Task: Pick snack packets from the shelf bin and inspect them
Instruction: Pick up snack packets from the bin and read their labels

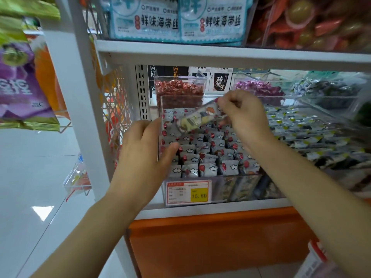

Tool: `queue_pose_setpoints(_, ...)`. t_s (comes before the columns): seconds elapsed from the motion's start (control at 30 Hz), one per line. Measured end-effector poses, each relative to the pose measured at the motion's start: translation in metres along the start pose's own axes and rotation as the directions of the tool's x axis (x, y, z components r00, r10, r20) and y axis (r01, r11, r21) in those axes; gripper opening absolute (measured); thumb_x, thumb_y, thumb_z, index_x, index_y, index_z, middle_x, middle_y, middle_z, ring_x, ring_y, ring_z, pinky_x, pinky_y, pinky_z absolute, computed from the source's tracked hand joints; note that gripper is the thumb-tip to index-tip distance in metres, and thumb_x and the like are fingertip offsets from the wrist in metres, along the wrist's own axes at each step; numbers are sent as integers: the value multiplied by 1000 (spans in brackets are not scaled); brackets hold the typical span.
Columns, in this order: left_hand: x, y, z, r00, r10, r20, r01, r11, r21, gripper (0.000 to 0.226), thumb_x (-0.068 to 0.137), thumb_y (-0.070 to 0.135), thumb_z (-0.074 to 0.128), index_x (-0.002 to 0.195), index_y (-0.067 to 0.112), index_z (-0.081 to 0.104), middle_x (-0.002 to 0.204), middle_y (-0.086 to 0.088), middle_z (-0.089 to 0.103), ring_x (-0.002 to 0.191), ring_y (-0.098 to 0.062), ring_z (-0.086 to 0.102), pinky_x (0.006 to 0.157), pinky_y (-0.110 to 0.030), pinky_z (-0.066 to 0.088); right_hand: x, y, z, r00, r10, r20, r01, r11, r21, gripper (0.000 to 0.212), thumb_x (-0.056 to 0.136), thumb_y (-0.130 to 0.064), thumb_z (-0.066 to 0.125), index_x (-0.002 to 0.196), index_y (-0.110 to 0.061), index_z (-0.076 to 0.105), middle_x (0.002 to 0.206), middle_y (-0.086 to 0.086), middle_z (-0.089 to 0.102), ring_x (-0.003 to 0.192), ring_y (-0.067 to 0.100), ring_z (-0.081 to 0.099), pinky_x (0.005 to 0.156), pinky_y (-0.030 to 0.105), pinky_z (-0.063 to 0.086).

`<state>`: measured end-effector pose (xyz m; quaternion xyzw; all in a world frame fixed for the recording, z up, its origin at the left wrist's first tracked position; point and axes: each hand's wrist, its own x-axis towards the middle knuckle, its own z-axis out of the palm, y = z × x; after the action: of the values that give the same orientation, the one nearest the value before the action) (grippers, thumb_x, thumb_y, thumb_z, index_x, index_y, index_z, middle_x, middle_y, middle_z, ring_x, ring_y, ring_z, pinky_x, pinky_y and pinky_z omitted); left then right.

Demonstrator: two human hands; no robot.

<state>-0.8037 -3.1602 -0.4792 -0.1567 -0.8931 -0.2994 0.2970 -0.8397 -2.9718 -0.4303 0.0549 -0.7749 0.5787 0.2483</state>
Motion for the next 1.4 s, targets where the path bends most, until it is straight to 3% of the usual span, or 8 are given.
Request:
queue_pose_setpoints(0.2,-7,15,0,999,32,42,-34,998,46,50,83,44,51,119,12,63,113,-8,50,110,-24,37,81,-17,16,-51,4,-30,982,167,89,-187,937,297,20,94,-7,51,77,-8,61,74,0,66,59,6,61,52,18,51)
queue_pose_setpoints(0.3,-7,18,-1,994,54,90,-54,999,-2,34,86,36,53,107,14,69,105,0,49,102,-15,35,76,-17,19,-59,8,-36,966,235,105,-257,860,440,19,93,-6,52,77,-6,63,73,1,67,59,7,63,52,18,51)
queue_pose_setpoints(0.47,-5,27,-6,992,-77,105,105,947,-305,17,92,26,47,85,31,63,81,10,60,75,0,55,59,-8,39,-62,17,-40,934,319,163,-347,697,628,5,86,-1,55,84,0,60,83,10,66,67,13,68,57,20,54)
queue_pose_setpoints(0.63,-4,32,-6,956,-283,73,279,808,-519,22,96,17,44,85,18,63,61,-1,67,42,-4,54,40,-14,42,-64,18,-38,932,272,238,-360,639,680,37,64,3,62,101,-4,60,81,6,72,75,17,71,63,21,56)
queue_pose_setpoints(0.9,-4,31,-7,889,-408,206,417,539,-732,22,96,14,47,80,7,59,56,8,64,51,-6,62,47,-16,49,-63,21,-34,919,344,192,-378,633,675,27,80,14,55,97,-5,62,73,6,66,61,15,67,58,21,55)
queue_pose_setpoints(1.13,-2,33,-7,851,-374,368,457,183,-871,18,91,4,50,76,7,60,52,3,60,49,-6,59,51,-12,49,-59,22,-34,923,364,129,-332,577,746,23,82,12,52,93,-6,61,84,10,58,56,12,65,55,19,53)
queue_pose_setpoints(1.3,-1,30,-6,882,-275,383,435,162,-886,11,83,0,53,80,7,62,59,-2,63,58,-11,65,55,-15,52,-59,24,-37,960,263,96,-259,705,660,31,86,13,48,100,-9,66,101,14,54,71,12,65,62,20,54)
queue_pose_setpoints(1.4,-1,29,-6,879,-237,413,460,197,-866,10,81,1,56,84,7,64,75,-8,67,69,-16,68,61,-19,54,-61,24,-38,983,174,61,-178,807,562,34,87,12,48,96,-13,68,90,6,63,77,13,65,65,20,54)
